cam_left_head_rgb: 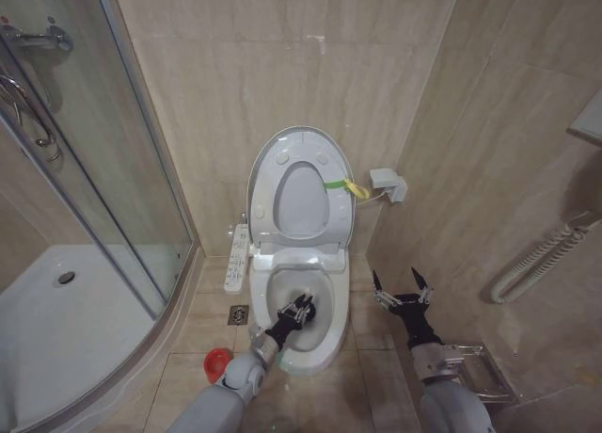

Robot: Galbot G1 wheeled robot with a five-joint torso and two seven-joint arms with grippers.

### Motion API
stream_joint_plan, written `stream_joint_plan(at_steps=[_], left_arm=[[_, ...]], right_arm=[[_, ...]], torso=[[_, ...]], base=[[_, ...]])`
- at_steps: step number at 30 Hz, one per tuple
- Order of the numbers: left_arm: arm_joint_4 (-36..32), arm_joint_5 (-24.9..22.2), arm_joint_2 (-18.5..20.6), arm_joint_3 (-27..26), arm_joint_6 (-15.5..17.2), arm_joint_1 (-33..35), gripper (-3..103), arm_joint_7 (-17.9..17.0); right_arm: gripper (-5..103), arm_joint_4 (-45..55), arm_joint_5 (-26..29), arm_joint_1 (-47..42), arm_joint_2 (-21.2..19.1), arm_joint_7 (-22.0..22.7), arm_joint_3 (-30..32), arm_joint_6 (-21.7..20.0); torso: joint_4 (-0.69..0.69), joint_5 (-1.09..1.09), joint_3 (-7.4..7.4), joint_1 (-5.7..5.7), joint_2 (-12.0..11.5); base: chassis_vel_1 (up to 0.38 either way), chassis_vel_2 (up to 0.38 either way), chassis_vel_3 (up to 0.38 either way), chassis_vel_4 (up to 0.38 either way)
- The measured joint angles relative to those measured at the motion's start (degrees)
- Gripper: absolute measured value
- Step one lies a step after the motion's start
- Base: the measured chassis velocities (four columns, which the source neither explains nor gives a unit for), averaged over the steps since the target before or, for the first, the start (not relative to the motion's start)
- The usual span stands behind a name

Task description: Open the toilet lid, clean the toilet bowl with a toilet brush, close the toilet lid, and flush.

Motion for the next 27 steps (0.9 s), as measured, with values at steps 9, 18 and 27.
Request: stream_joint_plan(at_steps=[9,18,27], left_arm=[[-2.58,-0.3,-0.25,-0.6,0.59,0.9,19,-0.83],[4.22,1.49,-1.3,-2.78,-1.34,0.75,19,1.1],[-7.59,-4.9,0.3,-0.2,2.91,1.77,19,-3.32]], right_arm=[[100,0.0,0.0,0.0,0.0,0.0,0.0,0.0],[100,0.0,0.0,0.0,0.0,0.0,0.0,0.0],[100,0.0,0.0,0.0,0.0,0.0,0.0,0.0]], torso=[[0.0,0.0,0.0,0.0,0.0],[0.02,0.01,0.0,-0.01,0.0],[0.0,0.0,0.0,-0.01,0.0]], base=[[0.0,0.0,0.0,0.0],[0.0,0.0,0.0,0.0],[0.0,0.0,0.0,0.0]])
